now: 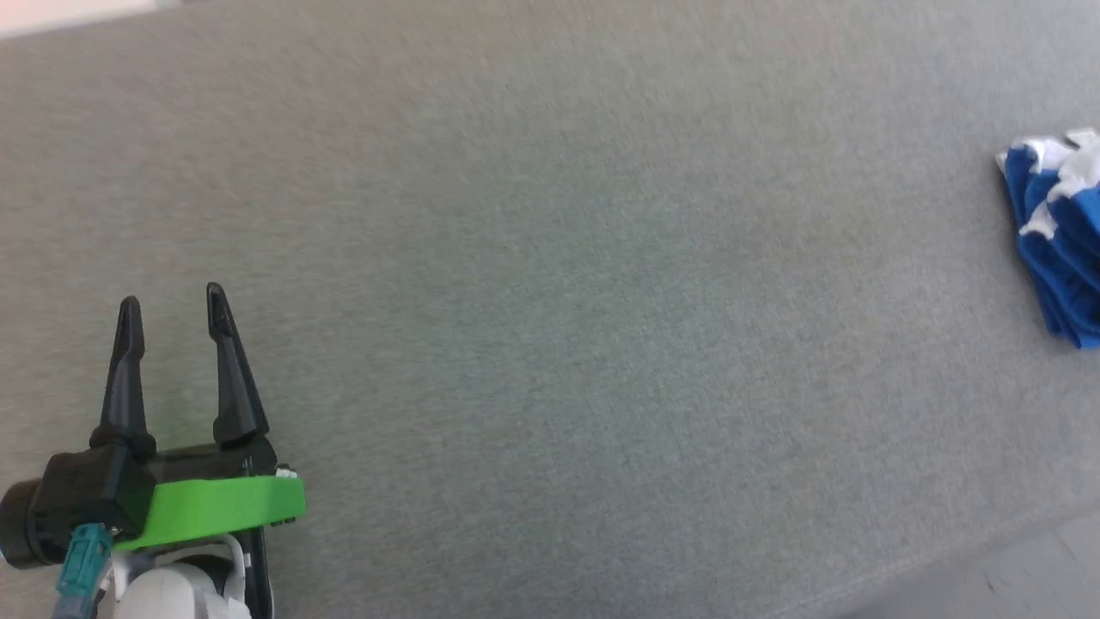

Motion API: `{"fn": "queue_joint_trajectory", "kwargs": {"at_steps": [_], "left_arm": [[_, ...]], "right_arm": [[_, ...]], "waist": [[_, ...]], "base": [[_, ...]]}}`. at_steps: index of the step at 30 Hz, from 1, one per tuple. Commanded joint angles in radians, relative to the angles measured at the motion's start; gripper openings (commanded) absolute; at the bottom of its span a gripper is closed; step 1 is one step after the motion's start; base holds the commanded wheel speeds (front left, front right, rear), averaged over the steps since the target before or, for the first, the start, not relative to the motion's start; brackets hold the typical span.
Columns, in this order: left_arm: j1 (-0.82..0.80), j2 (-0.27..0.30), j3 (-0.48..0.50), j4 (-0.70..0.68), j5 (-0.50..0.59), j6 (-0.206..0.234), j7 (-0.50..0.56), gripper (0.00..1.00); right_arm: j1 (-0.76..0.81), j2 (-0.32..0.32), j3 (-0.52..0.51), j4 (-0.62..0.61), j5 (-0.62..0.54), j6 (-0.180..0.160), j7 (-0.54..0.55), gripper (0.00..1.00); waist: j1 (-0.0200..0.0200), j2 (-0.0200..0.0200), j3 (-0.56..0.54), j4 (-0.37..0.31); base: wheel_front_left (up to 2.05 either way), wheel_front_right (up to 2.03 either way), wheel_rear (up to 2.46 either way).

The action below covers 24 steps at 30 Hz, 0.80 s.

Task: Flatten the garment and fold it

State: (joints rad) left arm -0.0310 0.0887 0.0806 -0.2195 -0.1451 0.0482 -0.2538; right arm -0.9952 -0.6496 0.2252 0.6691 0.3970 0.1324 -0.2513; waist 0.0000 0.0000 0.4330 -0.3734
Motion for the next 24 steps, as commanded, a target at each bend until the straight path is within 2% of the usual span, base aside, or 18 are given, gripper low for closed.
{"fn": "queue_joint_trajectory", "kwargs": {"at_steps": [1, 4, 9, 16, 19, 24], "left_arm": [[0.005, -0.005, 0.006, 0.006, -0.007, 0.004, -0.007, 1.00], [0.007, -0.014, 0.021, 0.016, -0.018, 0.009, -0.008, 1.00], [0.003, -0.022, 0.042, 0.039, -0.033, 0.005, -0.008, 1.00], [-0.007, -0.030, 0.043, 0.089, -0.037, 0.020, -0.008, 1.00], [0.000, -0.033, 0.033, 0.115, -0.037, 0.028, -0.008, 1.00], [0.010, -0.036, 0.013, 0.162, -0.052, 0.033, -0.008, 1.00]], "right_arm": [[0.047, 0.026, -0.001, -0.058, 0.015, -0.002, -0.007, 1.00], [0.137, 0.086, -0.040, -0.221, 0.017, -0.002, 0.004, 1.00], [0.298, 0.255, -0.148, -0.449, -0.028, -0.002, 0.039, 1.00], [0.526, 0.515, -0.264, -0.630, -0.117, -0.002, 0.033, 1.00], [0.620, 0.574, -0.288, -0.662, -0.160, -0.002, 0.017, 1.00], [0.754, 0.598, -0.303, -0.647, -0.149, -0.002, 0.000, 1.00]], "waist": [[0.0000, 0.0000, -0.184, 0.135], [0.0000, 0.0000, -0.253, 0.173], [0.0000, 0.0000, -0.351, 0.238], [0.0000, 0.0000, -0.432, 0.311], [0.0000, 0.0000, -0.456, 0.335], [0.0000, 0.0000, -0.479, 0.359]], "base": [[0.00, 0.00, 0.00], [0.00, 0.00, 0.00], [0.00, 0.00, 0.00], [0.00, 0.00, 0.00], [0.00, 0.00, 0.00], [0.00, 0.00, 0.00]]}}
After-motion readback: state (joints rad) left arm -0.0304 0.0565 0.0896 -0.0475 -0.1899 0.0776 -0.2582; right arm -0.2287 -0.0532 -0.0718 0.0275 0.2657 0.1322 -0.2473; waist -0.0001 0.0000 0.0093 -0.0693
